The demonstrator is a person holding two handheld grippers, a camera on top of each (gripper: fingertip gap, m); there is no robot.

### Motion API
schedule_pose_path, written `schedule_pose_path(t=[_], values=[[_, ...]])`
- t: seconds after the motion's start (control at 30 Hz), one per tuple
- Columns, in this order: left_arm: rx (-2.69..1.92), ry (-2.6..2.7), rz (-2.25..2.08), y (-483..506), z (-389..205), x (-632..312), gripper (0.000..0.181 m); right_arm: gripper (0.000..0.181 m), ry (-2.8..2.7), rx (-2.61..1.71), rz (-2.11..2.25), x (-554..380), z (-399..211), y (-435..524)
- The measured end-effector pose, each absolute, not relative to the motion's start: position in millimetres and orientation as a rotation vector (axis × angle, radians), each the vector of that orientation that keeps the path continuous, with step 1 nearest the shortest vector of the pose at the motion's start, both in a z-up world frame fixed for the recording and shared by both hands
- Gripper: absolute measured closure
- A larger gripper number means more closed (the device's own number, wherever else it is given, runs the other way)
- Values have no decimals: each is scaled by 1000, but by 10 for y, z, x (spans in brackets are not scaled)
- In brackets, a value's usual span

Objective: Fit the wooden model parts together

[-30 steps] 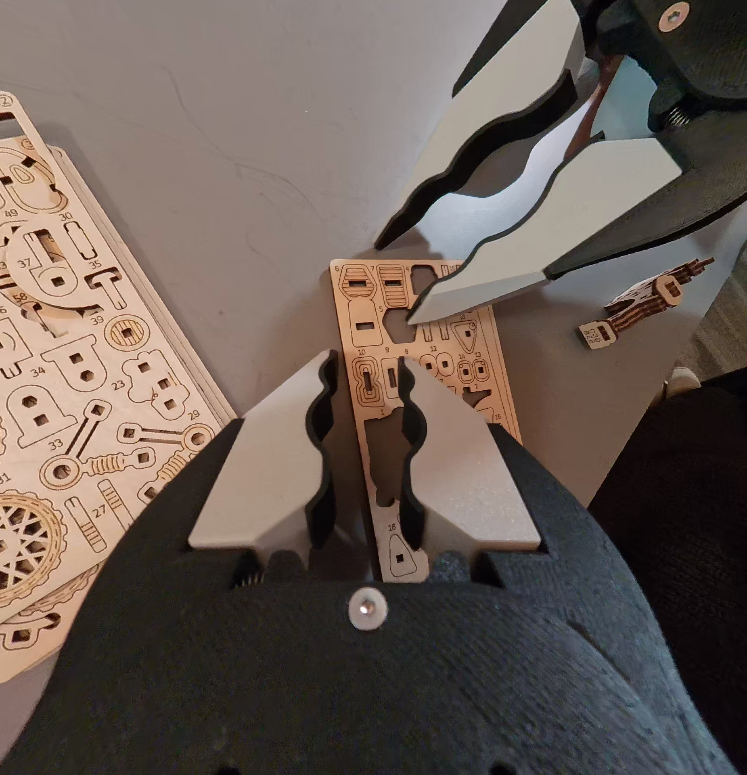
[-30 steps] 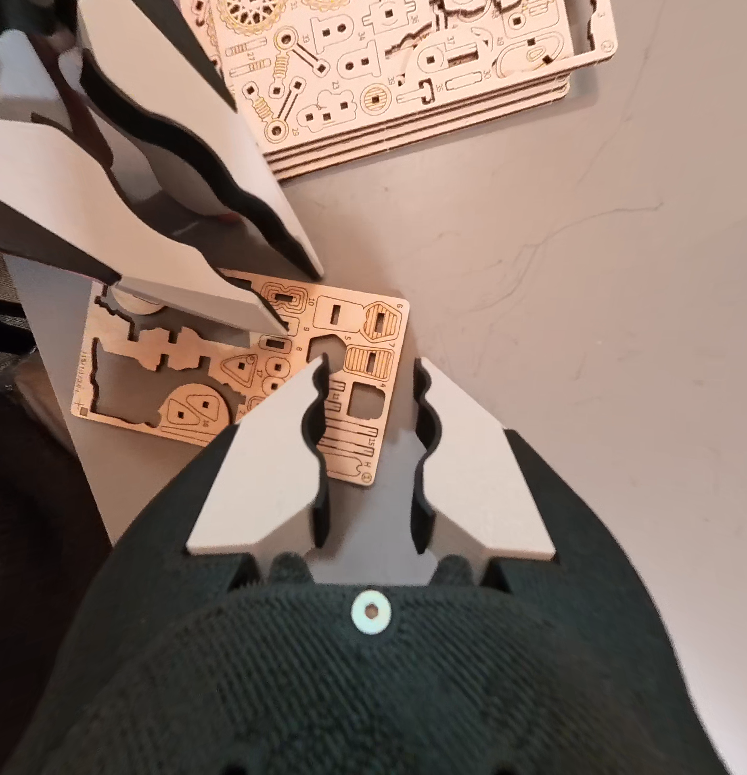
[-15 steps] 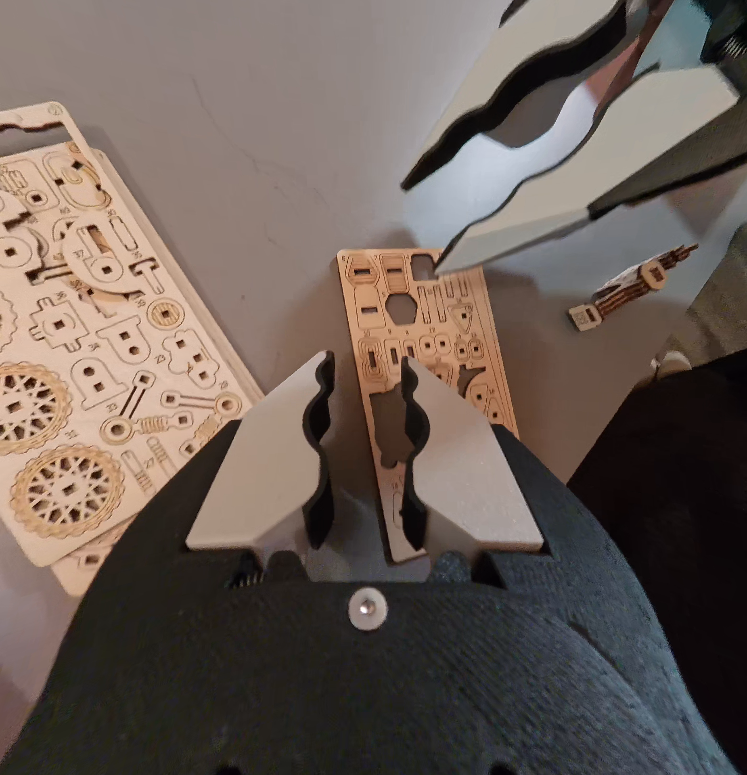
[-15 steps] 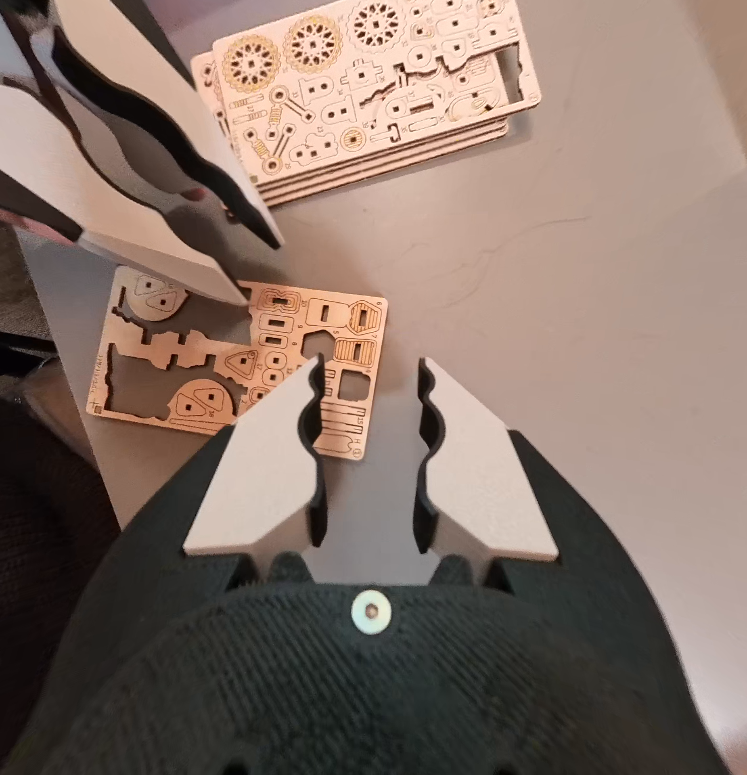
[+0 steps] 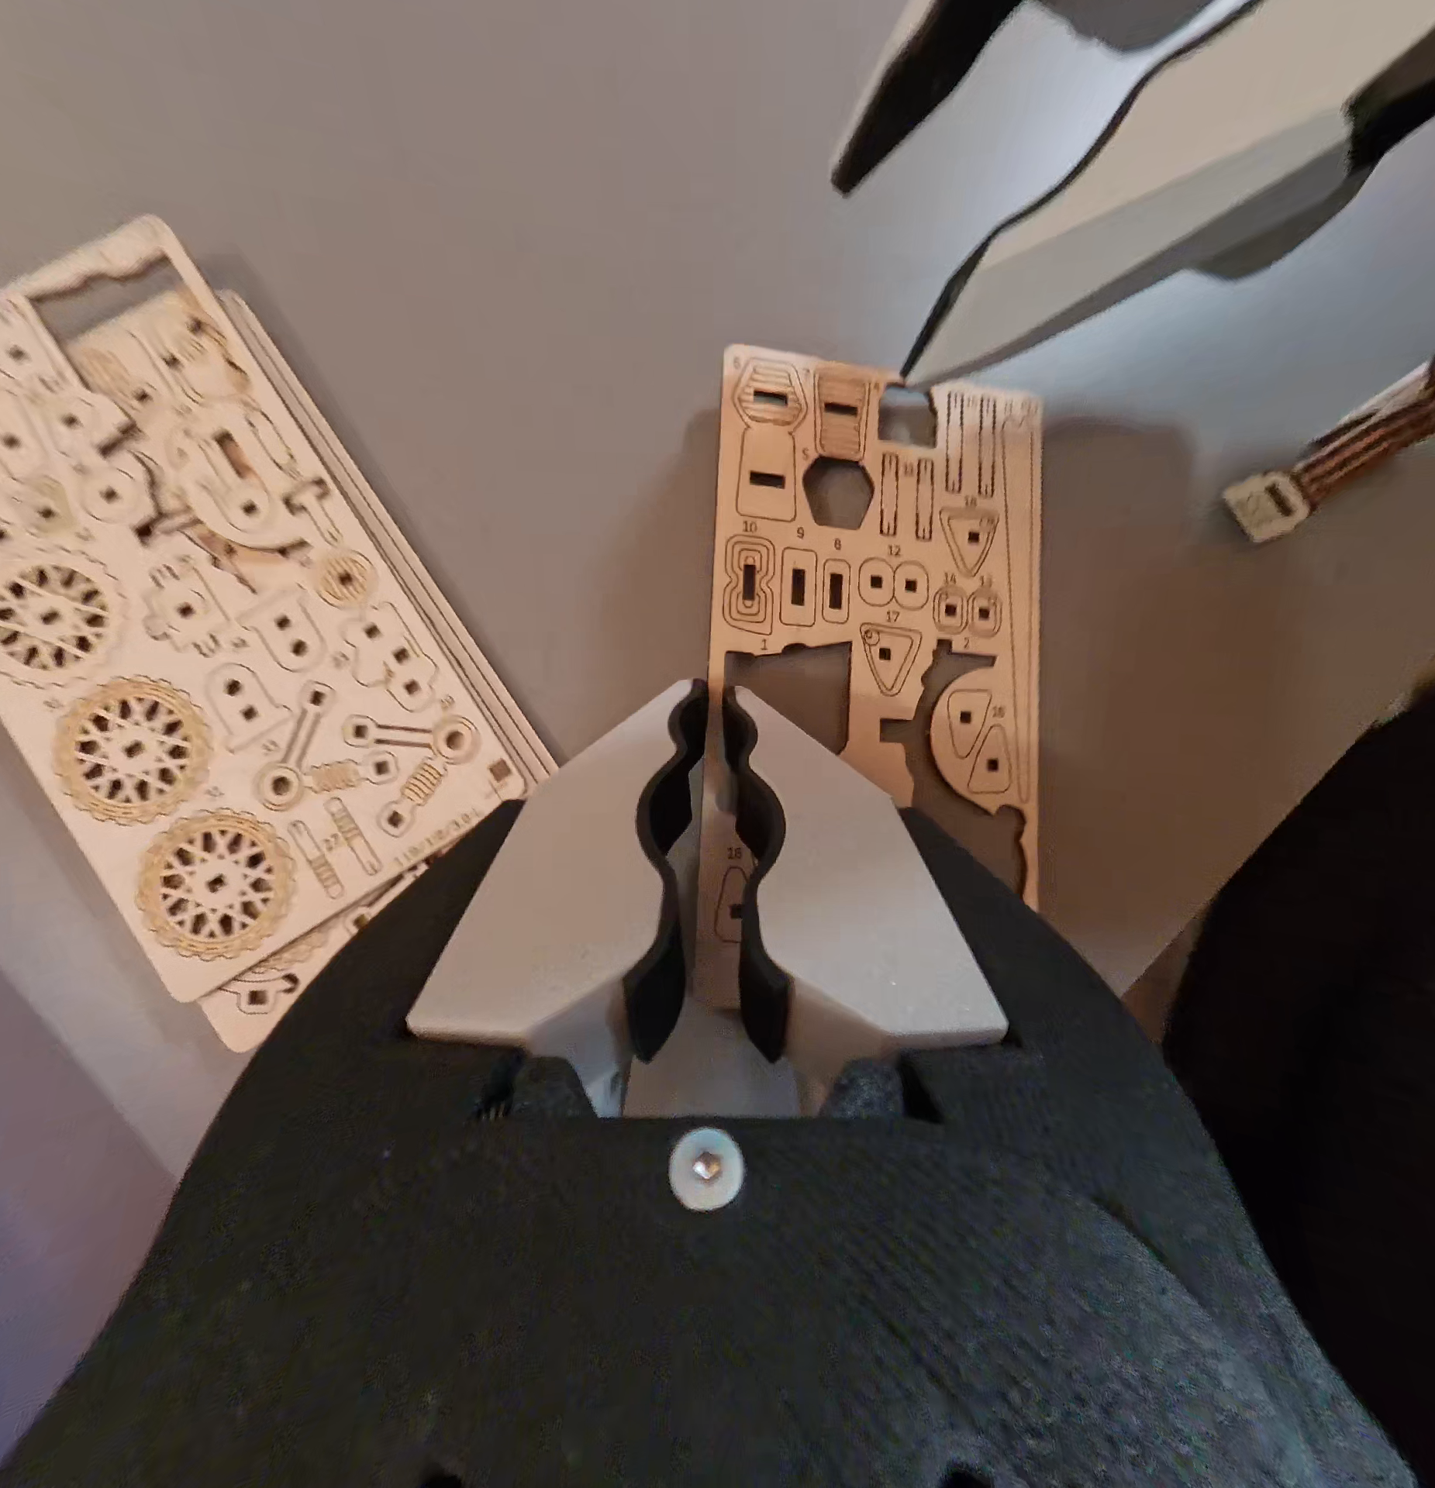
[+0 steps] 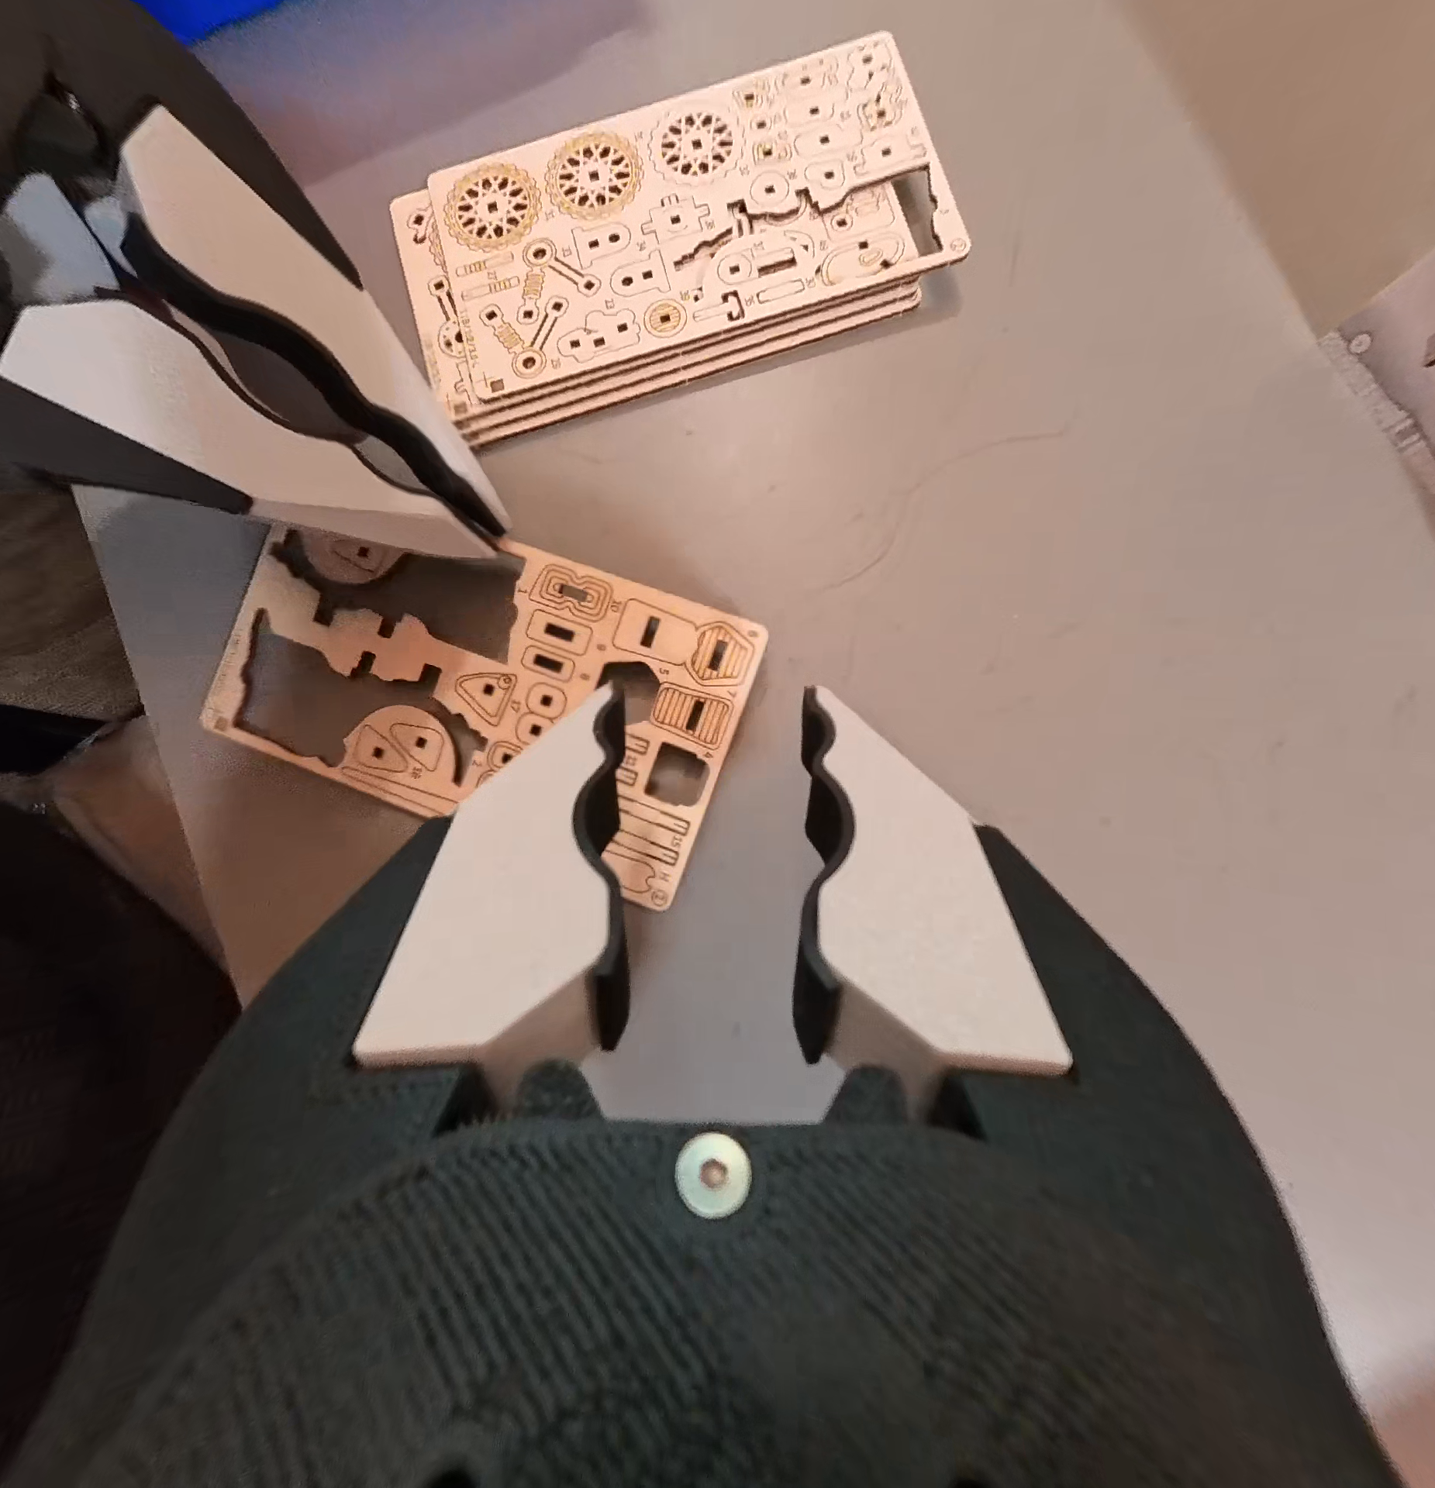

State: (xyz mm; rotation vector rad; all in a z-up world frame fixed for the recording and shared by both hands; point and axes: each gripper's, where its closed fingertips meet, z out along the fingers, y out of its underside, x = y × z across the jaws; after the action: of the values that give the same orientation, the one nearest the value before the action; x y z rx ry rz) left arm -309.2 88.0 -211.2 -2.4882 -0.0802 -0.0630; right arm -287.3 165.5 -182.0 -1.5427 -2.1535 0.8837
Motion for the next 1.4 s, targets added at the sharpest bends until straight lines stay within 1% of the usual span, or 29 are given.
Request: schedule_pose_path(t=[0.03, 0.33, 0.57, 0.63, 0.77, 0.83, 0.97, 1.07, 1.13, 1.27, 1.3, 1.33, 1.37, 1.4], values=[[-2450, -87, -60, 909, -2047, -3115, 181, 138, -2138, -1540, 893, -2883, -1798, 1658], [-2154, -53, -55, 1024, -1516, -3208, 181, 131, -1977, -1593, 1077, -2935, -1658, 1779], [-2076, 54, -116, 1048, -1474, -3130, 181, 128, -1951, -1659, 1404, -2878, -1655, 1725], [-2078, 88, -106, 1050, -1502, -3110, 181, 128, -1966, -1633, 1441, -2894, -1656, 1682], [-2049, 160, -104, 1063, -1480, -3024, 181, 143, -2046, -1512, 1455, -2888, -1629, 1577], [-2038, 172, -124, 1065, -1474, -2991, 181, 153, -2069, -1477, 1442, -2887, -1633, 1556], [-2035, 160, -161, 1059, -1499, -2994, 178, 157, -2090, -1470, 1467, -2858, -1641, 1547], [-2019, 98, -224, 1052, -1450, -3011, 168, 162, -2083, -1471, 1529, -2840, -1589, 1525], [-1982, 55, -344, 1044, -1337, -2955, 154, 163, -2091, -1459, 1545, -2834, -1556, 1502], [-1901, 3, -368, 1052, -1128, -2980, 147, 164, -2117, -1431, 1528, -2831, -1529, 1456], [-1916, 19, -326, 1052, -1138, -2991, 147, 166, -2122, -1424, 1530, -2826, -1521, 1441], [-1946, 48, -278, 1050, -1177, -2986, 151, 168, -2132, -1414, 1541, -2816, -1507, 1416], [-1996, 86, -241, 1039, -1241, -2961, 161, 169, -2144, -1406, 1553, -2804, -1493, 1387], [-2053, 108, -204, 1034, -1308, -2945, 161, 170, -2160, -1400, 1557, -2790, -1486, 1359]])
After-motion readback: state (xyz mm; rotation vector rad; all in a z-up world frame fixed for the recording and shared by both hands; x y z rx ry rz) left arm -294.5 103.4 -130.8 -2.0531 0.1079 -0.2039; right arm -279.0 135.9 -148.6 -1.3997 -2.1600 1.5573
